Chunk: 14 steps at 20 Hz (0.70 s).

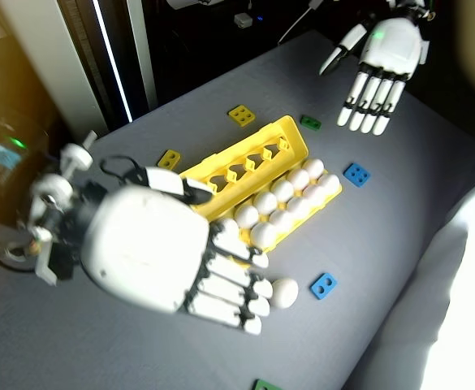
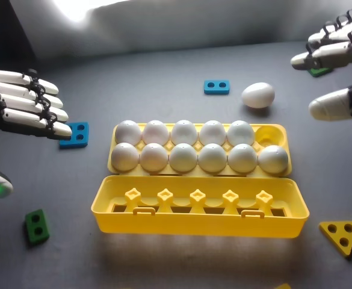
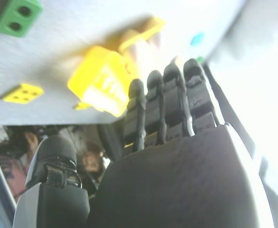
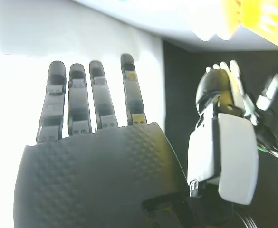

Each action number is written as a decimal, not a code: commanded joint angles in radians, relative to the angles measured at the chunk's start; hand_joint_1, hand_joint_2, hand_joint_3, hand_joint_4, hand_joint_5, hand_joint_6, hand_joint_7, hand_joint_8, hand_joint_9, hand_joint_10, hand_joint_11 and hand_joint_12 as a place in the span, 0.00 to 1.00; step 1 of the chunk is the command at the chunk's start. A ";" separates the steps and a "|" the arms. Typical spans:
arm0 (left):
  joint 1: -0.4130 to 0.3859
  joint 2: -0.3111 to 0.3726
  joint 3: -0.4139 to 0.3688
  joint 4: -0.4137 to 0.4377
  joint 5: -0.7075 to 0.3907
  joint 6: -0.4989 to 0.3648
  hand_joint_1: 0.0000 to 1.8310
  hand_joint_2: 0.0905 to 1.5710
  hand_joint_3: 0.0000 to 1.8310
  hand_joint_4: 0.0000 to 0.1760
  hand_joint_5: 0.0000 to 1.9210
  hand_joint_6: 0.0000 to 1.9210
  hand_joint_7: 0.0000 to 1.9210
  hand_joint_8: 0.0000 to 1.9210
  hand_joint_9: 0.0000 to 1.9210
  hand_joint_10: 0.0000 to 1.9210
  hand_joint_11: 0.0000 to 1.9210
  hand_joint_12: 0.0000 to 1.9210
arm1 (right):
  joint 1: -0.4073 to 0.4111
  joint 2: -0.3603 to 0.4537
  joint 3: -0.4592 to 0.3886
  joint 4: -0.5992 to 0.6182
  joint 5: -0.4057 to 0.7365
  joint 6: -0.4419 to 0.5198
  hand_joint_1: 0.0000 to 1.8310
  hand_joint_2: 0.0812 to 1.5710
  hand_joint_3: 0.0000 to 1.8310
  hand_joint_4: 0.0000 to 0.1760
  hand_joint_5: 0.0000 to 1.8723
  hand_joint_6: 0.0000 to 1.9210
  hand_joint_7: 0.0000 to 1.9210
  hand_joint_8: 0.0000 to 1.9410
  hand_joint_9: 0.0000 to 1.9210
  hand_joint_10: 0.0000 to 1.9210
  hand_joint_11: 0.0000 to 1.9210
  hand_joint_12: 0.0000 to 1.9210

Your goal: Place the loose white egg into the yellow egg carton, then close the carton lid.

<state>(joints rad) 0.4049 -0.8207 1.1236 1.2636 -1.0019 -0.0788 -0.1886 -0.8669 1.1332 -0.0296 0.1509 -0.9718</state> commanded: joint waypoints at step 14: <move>0.106 -0.022 0.014 0.084 -0.199 -0.057 0.00 0.75 0.00 0.00 0.10 0.00 0.09 0.00 0.07 0.00 0.01 0.06 | 0.032 -0.287 0.374 0.008 0.092 -0.002 0.25 0.43 0.00 1.00 0.18 0.01 0.00 0.00 0.00 0.00 0.00 0.00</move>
<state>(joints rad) 0.5175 -0.8593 1.1267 1.4269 -1.1446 -0.1329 -0.1734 -1.1805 1.5139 -0.0296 0.1349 -0.9737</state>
